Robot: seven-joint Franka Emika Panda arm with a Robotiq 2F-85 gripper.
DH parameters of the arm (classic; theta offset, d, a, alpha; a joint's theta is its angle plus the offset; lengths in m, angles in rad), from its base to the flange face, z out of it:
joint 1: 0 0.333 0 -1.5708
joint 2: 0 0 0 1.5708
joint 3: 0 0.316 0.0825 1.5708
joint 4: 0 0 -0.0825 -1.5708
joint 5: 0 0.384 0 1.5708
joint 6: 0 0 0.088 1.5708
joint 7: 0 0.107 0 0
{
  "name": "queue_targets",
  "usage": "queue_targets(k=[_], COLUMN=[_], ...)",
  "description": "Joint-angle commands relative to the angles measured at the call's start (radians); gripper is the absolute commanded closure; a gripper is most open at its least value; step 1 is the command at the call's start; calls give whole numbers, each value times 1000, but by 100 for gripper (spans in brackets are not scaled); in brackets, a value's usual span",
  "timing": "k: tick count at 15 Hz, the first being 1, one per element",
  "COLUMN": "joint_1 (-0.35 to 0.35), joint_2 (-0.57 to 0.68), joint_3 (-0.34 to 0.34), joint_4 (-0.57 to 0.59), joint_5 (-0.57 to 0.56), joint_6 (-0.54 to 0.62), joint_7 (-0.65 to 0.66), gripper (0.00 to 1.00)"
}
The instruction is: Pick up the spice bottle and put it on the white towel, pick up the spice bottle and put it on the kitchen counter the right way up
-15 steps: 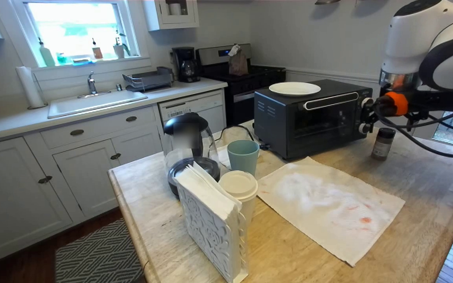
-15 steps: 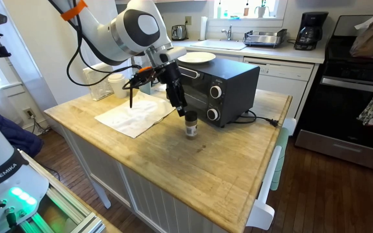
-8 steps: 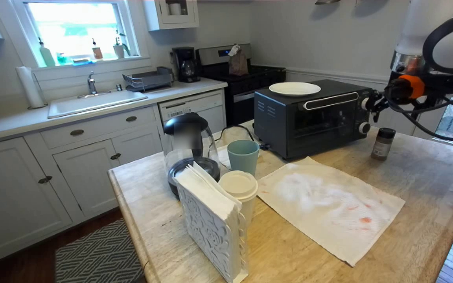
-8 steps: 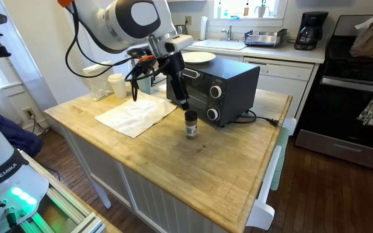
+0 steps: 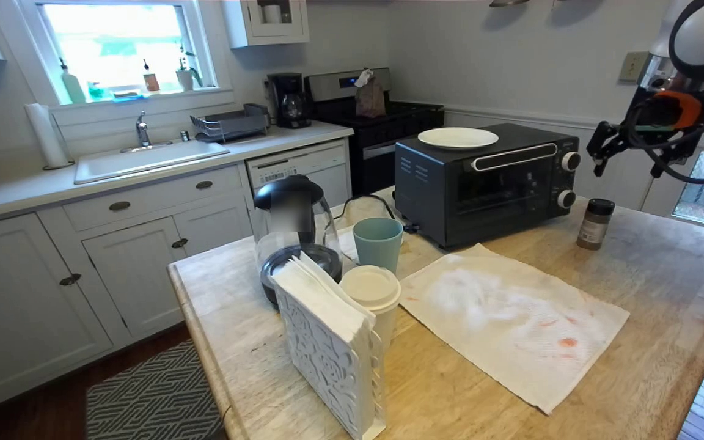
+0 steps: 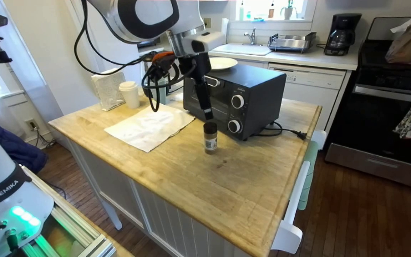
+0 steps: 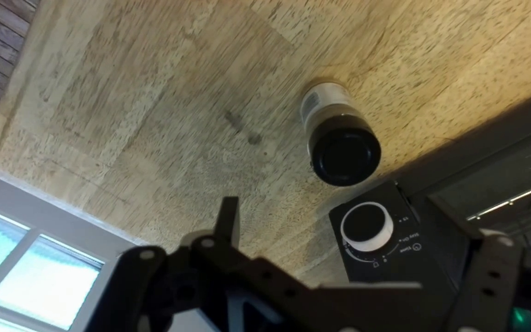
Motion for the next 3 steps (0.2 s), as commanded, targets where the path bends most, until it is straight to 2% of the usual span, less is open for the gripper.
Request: queue_targets(k=[1, 3], joint_1=[-11, -11], joint_2=[-2, -3], joint_3=[9, 10], joint_4=[1, 0], joint_5=[5, 5], joint_6=[-1, -1], joint_7=[-8, -9], gripper=[0, 0])
